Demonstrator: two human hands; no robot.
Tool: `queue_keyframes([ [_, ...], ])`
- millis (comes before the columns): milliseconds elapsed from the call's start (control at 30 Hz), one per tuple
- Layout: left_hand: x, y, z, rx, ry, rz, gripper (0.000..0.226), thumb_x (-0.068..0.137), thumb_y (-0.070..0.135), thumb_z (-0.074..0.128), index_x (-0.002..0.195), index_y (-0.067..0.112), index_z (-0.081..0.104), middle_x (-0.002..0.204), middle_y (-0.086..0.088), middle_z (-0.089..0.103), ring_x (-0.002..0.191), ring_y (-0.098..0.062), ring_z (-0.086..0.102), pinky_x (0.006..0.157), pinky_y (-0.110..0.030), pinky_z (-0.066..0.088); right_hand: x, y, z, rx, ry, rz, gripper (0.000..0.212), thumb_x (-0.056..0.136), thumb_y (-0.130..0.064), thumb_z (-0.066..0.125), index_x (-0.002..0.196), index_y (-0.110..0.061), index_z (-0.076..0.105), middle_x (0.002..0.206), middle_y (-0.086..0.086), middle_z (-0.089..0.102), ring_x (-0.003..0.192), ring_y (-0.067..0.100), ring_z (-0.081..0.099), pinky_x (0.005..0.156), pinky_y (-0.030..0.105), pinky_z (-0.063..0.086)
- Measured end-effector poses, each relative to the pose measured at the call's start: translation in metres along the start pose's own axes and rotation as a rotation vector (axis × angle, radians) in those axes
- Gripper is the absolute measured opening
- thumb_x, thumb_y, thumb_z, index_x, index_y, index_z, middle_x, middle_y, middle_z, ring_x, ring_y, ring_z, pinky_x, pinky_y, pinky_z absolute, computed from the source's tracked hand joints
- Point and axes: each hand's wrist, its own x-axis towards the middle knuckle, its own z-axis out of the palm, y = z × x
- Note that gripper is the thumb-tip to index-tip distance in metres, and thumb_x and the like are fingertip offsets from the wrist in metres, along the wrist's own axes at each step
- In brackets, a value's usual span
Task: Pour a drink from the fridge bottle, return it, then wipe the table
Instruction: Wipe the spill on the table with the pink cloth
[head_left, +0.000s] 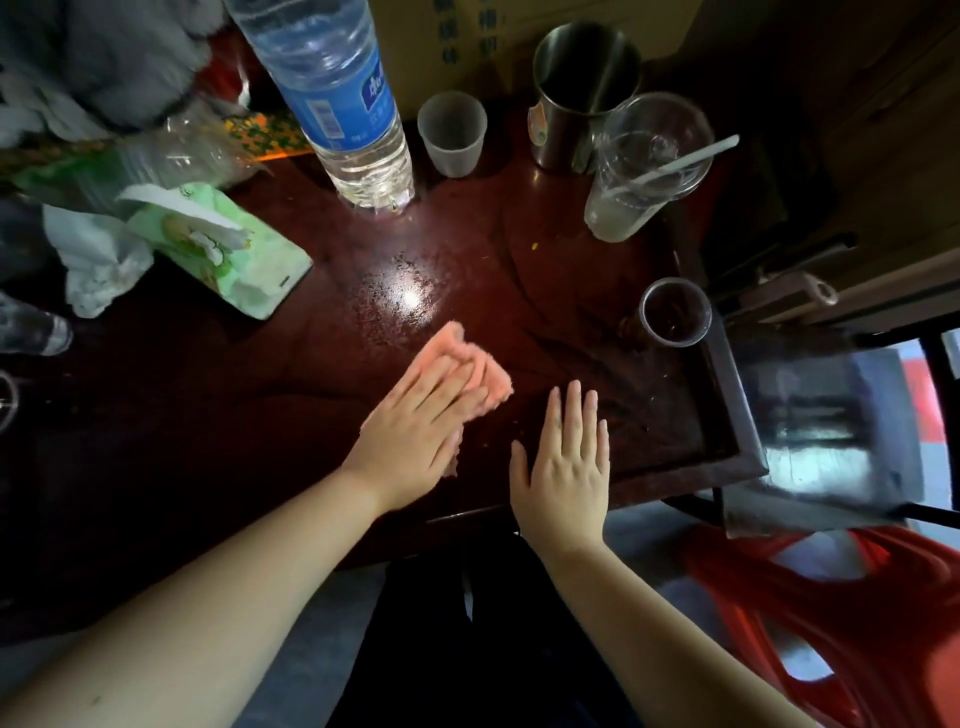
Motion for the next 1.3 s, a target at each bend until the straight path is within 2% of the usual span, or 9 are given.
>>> queue_keyframes([
  [167, 0.028, -0.007, 0.0, 0.038, 0.008, -0.083, 0.055, 0.095, 0.028, 0.033, 0.147, 0.01, 0.03, 0.154, -0.015, 0.029, 0.144, -0.032, 0.019, 0.116, -0.047, 0.019, 0.0, -0.001, -0.001, -0.046, -0.042, -0.02, 0.067, 0.091, -0.039, 0.035, 0.146, -0.002, 0.028, 0.155, 0.02, 0.02, 0.145, 0.034, 0.012, 0.116, 0.046, 0.014],
  [367, 0.112, -0.028, -0.012, 0.033, -0.008, -0.396, 0.062, 0.09, 0.032, 0.02, 0.149, 0.018, 0.028, 0.156, -0.009, 0.024, 0.144, -0.033, 0.018, 0.115, -0.043, 0.009, -0.001, 0.0, 0.0, -0.051, -0.049, -0.027, 0.068, 0.09, -0.038, 0.036, 0.147, -0.003, 0.027, 0.156, 0.02, 0.018, 0.146, 0.035, 0.01, 0.116, 0.048, 0.013],
  [467, 0.116, -0.021, -0.013, 0.052, 0.019, -0.373, 0.058, 0.089, 0.029, 0.027, 0.145, 0.019, 0.037, 0.152, -0.007, 0.035, 0.139, -0.034, 0.031, 0.113, -0.046, 0.018, -0.002, -0.001, 0.0, -0.046, -0.047, -0.025, 0.067, 0.091, -0.037, 0.035, 0.148, -0.003, 0.024, 0.156, 0.019, 0.017, 0.146, 0.034, 0.008, 0.116, 0.047, 0.012],
  [567, 0.102, -0.025, -0.013, 0.078, 0.027, -0.194, 0.053, 0.087, 0.026, 0.037, 0.139, 0.019, 0.047, 0.147, -0.003, 0.044, 0.131, -0.032, 0.042, 0.111, -0.047, 0.024, -0.003, -0.002, -0.001, -0.043, -0.048, -0.029, 0.068, 0.09, -0.037, 0.034, 0.148, -0.003, 0.023, 0.156, 0.019, 0.016, 0.146, 0.034, 0.008, 0.116, 0.047, 0.011],
  [733, 0.06, -0.021, -0.011, 0.129, -0.027, -0.057, 0.054, 0.087, 0.027, 0.037, 0.139, 0.02, 0.048, 0.148, -0.003, 0.042, 0.134, -0.03, 0.038, 0.112, -0.049, 0.02, -0.003, -0.002, -0.001, -0.027, -0.043, -0.036, 0.068, 0.089, -0.037, 0.031, 0.147, -0.003, 0.026, 0.156, 0.019, 0.019, 0.146, 0.034, 0.01, 0.117, 0.047, 0.014],
  [933, -0.002, -0.007, -0.01, 0.084, -0.066, -0.168, 0.056, 0.087, 0.029, 0.034, 0.14, 0.016, 0.046, 0.148, -0.005, 0.042, 0.138, -0.029, 0.033, 0.113, -0.048, 0.016, -0.006, -0.004, -0.002, -0.024, -0.054, -0.038, 0.069, 0.09, -0.041, 0.024, 0.148, -0.003, 0.023, 0.157, 0.017, 0.016, 0.146, 0.031, 0.007, 0.118, 0.047, 0.013],
  [1067, -0.044, -0.007, -0.013, 0.04, -0.118, -0.255, 0.057, 0.087, 0.029, 0.032, 0.143, 0.02, 0.042, 0.15, -0.003, 0.039, 0.138, -0.029, 0.035, 0.113, -0.051, 0.026, -0.01, -0.011, -0.009, 0.011, -0.017, -0.051, 0.071, 0.092, -0.046, 0.021, 0.148, -0.002, 0.021, 0.157, 0.017, 0.016, 0.147, 0.029, 0.008, 0.118, 0.043, 0.009],
  [1200, -0.101, -0.027, -0.013, 0.017, -0.101, -0.29, 0.056, 0.087, 0.028, 0.033, 0.14, 0.016, 0.047, 0.148, -0.007, 0.041, 0.137, -0.031, 0.036, 0.112, -0.051, 0.022, -0.032, -0.048, -0.013, 0.096, 0.01, -0.11, 0.061, 0.095, -0.037, 0.036, 0.144, -0.001, 0.031, 0.152, 0.018, 0.029, 0.144, 0.031, 0.018, 0.118, 0.042, 0.016],
  [1300, -0.148, -0.048, -0.013, -0.004, -0.11, -0.382, 0.055, 0.088, 0.028, 0.033, 0.14, 0.015, 0.046, 0.149, -0.009, 0.04, 0.138, -0.032, 0.036, 0.11, -0.054, 0.031, -0.051, -0.096, -0.003, 0.12, -0.066, -0.22, 0.058, 0.096, -0.03, 0.046, 0.145, -0.003, 0.03, 0.153, 0.017, 0.027, 0.145, 0.029, 0.016, 0.118, 0.041, 0.016],
])
